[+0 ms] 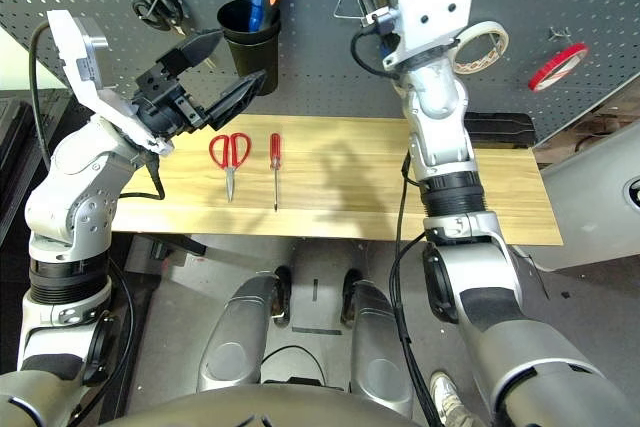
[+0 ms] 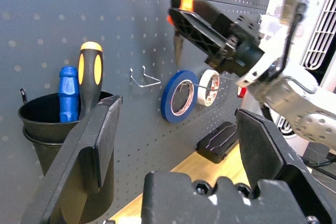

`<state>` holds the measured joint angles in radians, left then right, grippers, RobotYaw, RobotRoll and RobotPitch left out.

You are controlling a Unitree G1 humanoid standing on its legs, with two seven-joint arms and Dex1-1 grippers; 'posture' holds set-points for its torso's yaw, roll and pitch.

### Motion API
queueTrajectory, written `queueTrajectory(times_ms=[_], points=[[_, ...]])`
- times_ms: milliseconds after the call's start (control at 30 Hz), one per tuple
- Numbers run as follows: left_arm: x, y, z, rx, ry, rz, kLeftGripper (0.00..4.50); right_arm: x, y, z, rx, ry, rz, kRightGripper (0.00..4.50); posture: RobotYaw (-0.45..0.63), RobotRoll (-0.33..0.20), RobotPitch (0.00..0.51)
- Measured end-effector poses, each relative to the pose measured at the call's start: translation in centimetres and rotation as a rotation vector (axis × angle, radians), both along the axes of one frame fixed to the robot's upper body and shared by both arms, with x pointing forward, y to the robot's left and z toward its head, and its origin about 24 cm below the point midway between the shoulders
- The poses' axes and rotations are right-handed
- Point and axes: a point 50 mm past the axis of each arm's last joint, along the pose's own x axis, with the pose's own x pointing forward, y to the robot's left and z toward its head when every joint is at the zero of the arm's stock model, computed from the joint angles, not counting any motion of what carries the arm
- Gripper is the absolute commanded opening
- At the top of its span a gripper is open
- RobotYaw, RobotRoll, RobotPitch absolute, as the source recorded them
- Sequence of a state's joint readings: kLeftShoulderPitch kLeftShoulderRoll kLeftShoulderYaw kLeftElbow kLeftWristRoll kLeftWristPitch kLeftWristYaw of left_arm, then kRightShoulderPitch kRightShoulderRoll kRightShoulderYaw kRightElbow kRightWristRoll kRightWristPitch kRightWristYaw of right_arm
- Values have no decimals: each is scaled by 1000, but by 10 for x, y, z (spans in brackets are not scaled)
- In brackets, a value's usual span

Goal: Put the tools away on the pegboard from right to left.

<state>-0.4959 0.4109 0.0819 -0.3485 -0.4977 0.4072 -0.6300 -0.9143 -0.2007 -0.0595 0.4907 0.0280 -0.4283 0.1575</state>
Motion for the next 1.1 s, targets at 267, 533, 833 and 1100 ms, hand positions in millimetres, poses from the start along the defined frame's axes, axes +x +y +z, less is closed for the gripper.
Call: queueTrajectory(times_ms=[267, 533, 833, 1100], points=[[0, 0, 0, 5, 1, 3, 4500, 21, 13, 0, 90, 89, 16, 2087, 226, 0, 218], [0, 0, 0, 6, 2, 15, 4500, 32, 23, -1, 124, 127, 23, 2087, 239, 0, 225], [-3, -4, 2, 16, -6, 5, 4500, 37, 30, -22, 156, 201, 28, 2087, 244, 0, 223], [-2, -3, 1, 22, -7, 8, 4500, 35, 35, -24, 133, 175, 47, 2087, 245, 0, 218]])
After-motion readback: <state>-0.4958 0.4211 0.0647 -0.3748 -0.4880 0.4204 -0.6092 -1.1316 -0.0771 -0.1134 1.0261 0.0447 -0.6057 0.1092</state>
